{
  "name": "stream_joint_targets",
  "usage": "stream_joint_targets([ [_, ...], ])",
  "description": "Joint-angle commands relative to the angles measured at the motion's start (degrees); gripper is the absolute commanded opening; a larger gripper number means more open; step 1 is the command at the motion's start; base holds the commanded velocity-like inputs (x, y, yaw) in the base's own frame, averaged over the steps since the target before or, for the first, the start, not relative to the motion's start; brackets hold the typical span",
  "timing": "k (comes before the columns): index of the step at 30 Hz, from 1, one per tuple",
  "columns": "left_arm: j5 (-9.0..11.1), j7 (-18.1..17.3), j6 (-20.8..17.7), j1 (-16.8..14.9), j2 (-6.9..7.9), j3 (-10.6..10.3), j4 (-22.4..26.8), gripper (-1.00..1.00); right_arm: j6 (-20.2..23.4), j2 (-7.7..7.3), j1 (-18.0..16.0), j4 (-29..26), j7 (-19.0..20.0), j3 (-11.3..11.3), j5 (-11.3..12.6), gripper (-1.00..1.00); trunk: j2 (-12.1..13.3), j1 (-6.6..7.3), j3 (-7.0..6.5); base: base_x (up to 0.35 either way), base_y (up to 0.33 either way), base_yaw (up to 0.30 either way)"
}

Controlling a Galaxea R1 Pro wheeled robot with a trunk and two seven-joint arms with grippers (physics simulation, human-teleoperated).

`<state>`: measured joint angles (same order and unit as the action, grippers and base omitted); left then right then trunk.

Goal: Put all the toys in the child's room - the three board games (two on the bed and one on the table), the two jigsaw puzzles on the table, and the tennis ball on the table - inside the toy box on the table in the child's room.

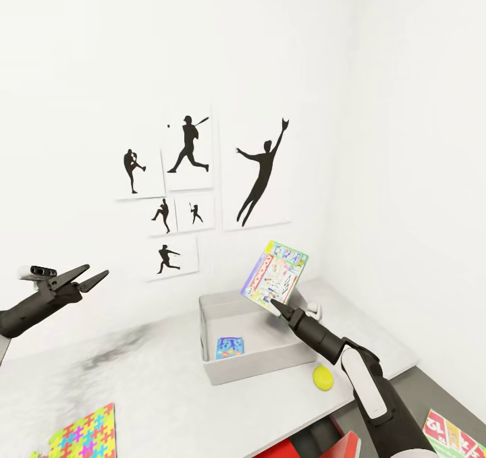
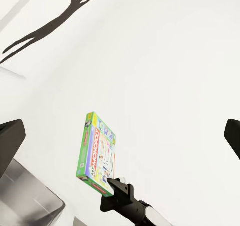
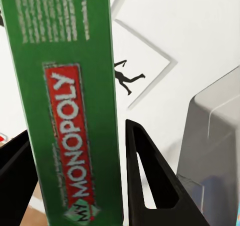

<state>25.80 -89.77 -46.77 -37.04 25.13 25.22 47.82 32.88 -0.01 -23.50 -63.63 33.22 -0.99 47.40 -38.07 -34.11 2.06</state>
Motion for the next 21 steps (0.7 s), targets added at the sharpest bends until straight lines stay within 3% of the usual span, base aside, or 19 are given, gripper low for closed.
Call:
stream_joint_targets([
  [1,-0.05,-0.23,-0.60,-0.05,0.01,0.00,0.00,1.00,0.21,-0.01,-0.05,0.00,0.00,-0.07,0.37,-1.00,-0.09,-0.02,0.11,0.000,0.000,0.000],
  [21,-0.13,-0.23,-0.66,-0.05,0.01,0.00,-0.08,1.00,0.09,0.01,-0.05,0.00,-0.42,-0.07,0.33,-1.00,-0.09,-0.02,0.11,0.000,0.000,0.000],
])
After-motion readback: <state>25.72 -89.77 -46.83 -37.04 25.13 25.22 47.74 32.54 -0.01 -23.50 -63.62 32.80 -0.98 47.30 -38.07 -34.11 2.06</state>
